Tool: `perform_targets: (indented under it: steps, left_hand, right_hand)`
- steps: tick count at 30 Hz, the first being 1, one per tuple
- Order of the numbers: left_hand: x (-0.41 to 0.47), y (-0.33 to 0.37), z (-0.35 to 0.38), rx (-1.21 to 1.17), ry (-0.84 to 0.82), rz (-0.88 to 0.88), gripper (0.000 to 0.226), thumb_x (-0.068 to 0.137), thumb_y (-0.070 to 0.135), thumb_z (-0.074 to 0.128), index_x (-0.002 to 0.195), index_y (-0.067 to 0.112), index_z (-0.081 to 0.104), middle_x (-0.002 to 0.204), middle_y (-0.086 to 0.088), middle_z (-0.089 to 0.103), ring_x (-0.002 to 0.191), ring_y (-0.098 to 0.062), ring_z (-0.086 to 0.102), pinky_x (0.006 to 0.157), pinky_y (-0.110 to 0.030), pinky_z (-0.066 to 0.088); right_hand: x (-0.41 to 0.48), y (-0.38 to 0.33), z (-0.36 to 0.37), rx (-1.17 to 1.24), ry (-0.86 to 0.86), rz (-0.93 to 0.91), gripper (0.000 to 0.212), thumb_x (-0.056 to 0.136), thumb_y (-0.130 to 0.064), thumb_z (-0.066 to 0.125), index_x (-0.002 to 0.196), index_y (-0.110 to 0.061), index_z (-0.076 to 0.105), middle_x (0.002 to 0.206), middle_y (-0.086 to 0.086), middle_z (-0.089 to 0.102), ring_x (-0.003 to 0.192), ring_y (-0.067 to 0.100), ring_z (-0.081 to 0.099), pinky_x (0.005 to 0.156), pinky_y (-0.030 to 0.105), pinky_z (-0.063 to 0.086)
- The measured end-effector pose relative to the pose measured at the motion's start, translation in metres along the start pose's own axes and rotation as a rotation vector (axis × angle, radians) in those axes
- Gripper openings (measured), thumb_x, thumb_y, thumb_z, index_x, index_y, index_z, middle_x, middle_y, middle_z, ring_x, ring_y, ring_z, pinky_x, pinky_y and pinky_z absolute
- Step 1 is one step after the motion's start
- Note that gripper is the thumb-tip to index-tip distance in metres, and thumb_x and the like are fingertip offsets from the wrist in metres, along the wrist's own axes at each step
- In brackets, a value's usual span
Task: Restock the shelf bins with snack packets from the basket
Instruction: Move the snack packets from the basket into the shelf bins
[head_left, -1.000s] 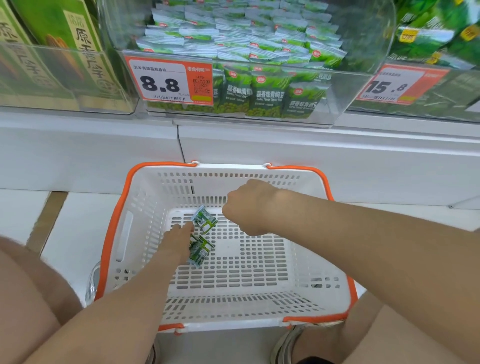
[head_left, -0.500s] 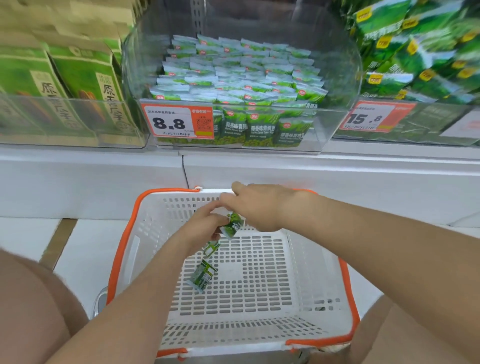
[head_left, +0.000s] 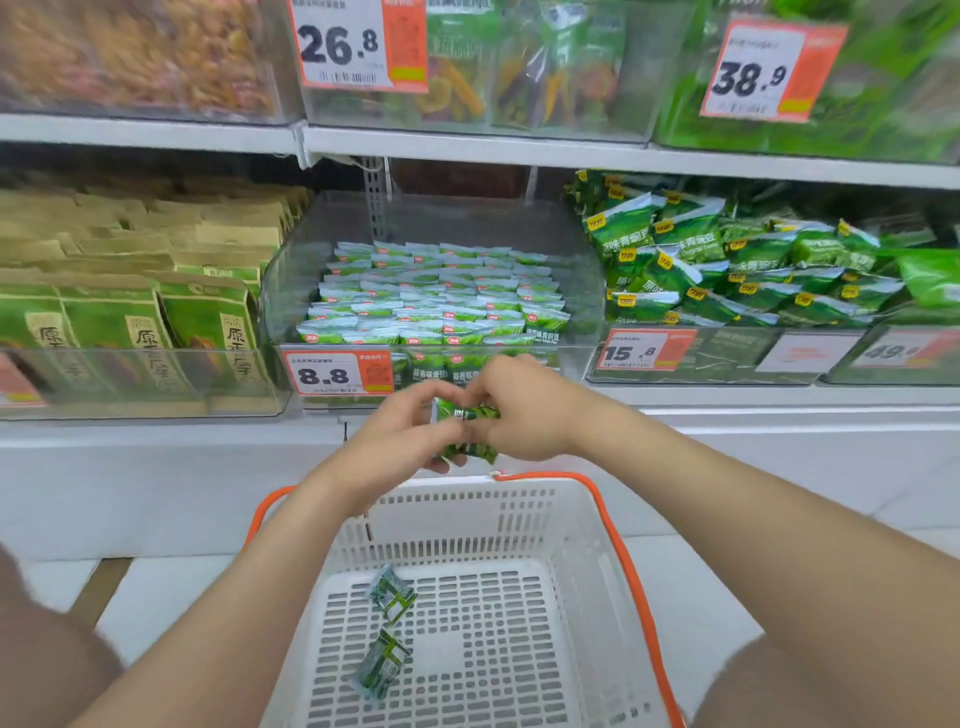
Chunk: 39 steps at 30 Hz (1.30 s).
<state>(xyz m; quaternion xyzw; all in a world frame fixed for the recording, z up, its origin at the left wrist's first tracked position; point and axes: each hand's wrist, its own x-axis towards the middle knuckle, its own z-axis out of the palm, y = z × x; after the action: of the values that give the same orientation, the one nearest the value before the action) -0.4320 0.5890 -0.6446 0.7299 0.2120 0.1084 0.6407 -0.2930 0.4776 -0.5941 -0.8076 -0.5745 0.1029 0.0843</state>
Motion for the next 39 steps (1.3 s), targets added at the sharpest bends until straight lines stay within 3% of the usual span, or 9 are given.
perform_targets:
  steps: [4, 10, 15, 20, 24, 27, 31, 35, 39]
  left_hand:
    - [0.002, 0.039, -0.004, 0.068, 0.076, 0.138, 0.019, 0.099, 0.008, 0.068, 0.118, 0.007, 0.066, 0.084, -0.009, 0.072, 0.07, -0.02, 0.067, 0.064, -0.033, 0.049]
    - [0.011, 0.08, -0.009, 0.297, 0.138, 0.218, 0.014, 0.1, 0.021, 0.069, 0.107, 0.009, 0.066, 0.08, -0.003, 0.078, 0.067, -0.018, 0.072, 0.063, -0.034, 0.057]
    - [0.022, 0.098, -0.018, 0.067, 0.161, 0.242, 0.02, 0.101, 0.017, 0.069, 0.118, 0.008, 0.064, 0.087, -0.015, 0.077, 0.07, -0.017, 0.069, 0.07, -0.03, 0.062]
    - [0.039, 0.097, -0.021, 0.057, 0.181, 0.2, 0.013, 0.103, 0.023, 0.067, 0.102, 0.01, 0.072, 0.082, 0.0, 0.075, 0.071, -0.007, 0.069, 0.065, -0.02, 0.057]
    - [0.044, 0.085, -0.017, -0.019, 0.191, 0.193, 0.027, 0.109, 0.025, 0.056, 0.105, 0.006, 0.075, 0.094, -0.009, 0.08, 0.084, -0.018, 0.076, 0.07, -0.023, 0.059]
    - [0.045, 0.085, -0.015, 0.021, 0.209, 0.199, 0.028, 0.11, 0.028, 0.054, 0.108, 0.01, 0.076, 0.094, -0.006, 0.081, 0.082, -0.015, 0.076, 0.068, -0.024, 0.059]
    - [0.051, 0.088, -0.015, 0.12, 0.224, 0.255, 0.028, 0.109, 0.032, 0.056, 0.1, 0.015, 0.076, 0.089, -0.002, 0.079, 0.084, -0.02, 0.075, 0.07, -0.039, 0.064]
    - [0.063, 0.083, -0.015, 0.368, 0.348, 0.456, 0.035, 0.109, 0.036, 0.052, 0.087, 0.021, 0.074, 0.08, 0.004, 0.076, 0.079, -0.012, 0.074, 0.078, -0.043, 0.061]
    - [0.069, 0.076, -0.012, 0.75, 0.291, 0.496, 0.02, 0.104, 0.022, 0.056, 0.111, 0.019, 0.075, 0.101, 0.008, 0.075, 0.095, -0.012, 0.068, 0.089, -0.031, 0.051]
  right_hand:
    - [-0.008, -0.006, -0.027, 0.153, 0.187, 0.085, 0.036, 0.092, -0.028, 0.069, 0.086, 0.006, 0.061, 0.067, 0.011, 0.044, 0.064, 0.024, 0.037, 0.054, 0.032, 0.028]
    - [-0.007, -0.01, -0.069, 0.176, 0.18, 0.111, 0.038, 0.086, -0.026, 0.073, 0.108, 0.005, 0.065, 0.067, 0.007, 0.055, 0.064, 0.019, 0.052, 0.052, 0.026, 0.037]
    - [-0.012, -0.003, -0.075, 0.495, 0.353, 0.076, 0.017, 0.091, -0.022, 0.077, 0.103, -0.018, 0.065, 0.07, 0.008, 0.054, 0.045, 0.004, 0.05, 0.043, 0.013, 0.042]
    - [-0.001, 0.001, -0.066, 0.744, 0.354, 0.162, 0.031, 0.093, -0.022, 0.077, 0.117, -0.022, 0.057, 0.09, 0.017, 0.075, 0.069, 0.022, 0.076, 0.06, 0.043, 0.064]
    - [0.005, 0.014, -0.065, 0.555, 0.307, 0.125, 0.054, 0.087, -0.028, 0.084, 0.132, -0.021, 0.056, 0.091, 0.015, 0.076, 0.07, 0.026, 0.073, 0.067, 0.043, 0.062]
    - [0.006, 0.018, -0.064, 0.608, 0.26, 0.1, 0.055, 0.086, -0.019, 0.085, 0.133, -0.019, 0.057, 0.094, 0.014, 0.077, 0.078, 0.033, 0.076, 0.072, 0.053, 0.063]
    - [0.005, 0.025, -0.072, 0.62, 0.232, 0.081, 0.049, 0.09, -0.023, 0.081, 0.133, -0.016, 0.059, 0.09, 0.008, 0.078, 0.076, 0.027, 0.077, 0.069, 0.046, 0.064]
    - [0.005, 0.039, -0.083, 0.322, 0.427, 0.094, 0.034, 0.091, -0.033, 0.072, 0.122, -0.021, 0.065, 0.078, -0.001, 0.069, 0.08, 0.026, 0.066, 0.074, 0.042, 0.053]
    - [0.0, 0.052, -0.094, 0.086, 0.595, 0.079, 0.024, 0.092, -0.016, 0.066, 0.115, -0.019, 0.059, 0.09, -0.004, 0.064, 0.076, 0.017, 0.053, 0.07, 0.032, 0.039]
